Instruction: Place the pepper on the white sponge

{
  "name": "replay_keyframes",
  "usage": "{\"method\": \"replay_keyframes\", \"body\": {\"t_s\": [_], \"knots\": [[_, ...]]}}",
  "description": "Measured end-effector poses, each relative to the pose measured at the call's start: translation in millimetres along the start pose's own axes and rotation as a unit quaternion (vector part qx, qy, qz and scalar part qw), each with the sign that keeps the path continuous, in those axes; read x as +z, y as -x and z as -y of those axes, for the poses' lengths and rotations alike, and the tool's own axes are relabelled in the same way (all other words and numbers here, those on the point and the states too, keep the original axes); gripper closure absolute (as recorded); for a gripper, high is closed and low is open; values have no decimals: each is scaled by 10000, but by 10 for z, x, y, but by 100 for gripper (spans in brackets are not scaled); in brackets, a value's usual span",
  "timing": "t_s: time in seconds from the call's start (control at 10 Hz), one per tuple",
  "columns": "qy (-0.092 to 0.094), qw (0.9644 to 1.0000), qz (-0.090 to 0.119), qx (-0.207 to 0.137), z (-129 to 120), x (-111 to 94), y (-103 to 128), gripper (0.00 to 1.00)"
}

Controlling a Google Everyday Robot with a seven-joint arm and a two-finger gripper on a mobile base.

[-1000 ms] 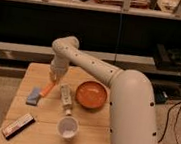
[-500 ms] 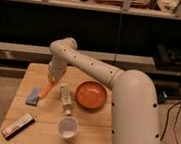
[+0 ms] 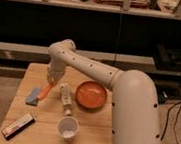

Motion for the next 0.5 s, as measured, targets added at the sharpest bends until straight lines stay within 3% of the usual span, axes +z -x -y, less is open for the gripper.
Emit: {"method": "replay_keyframes", "body": {"t_s": [0.5], "knots": [[1,9995,33,-300,224,235,62,100]]}}
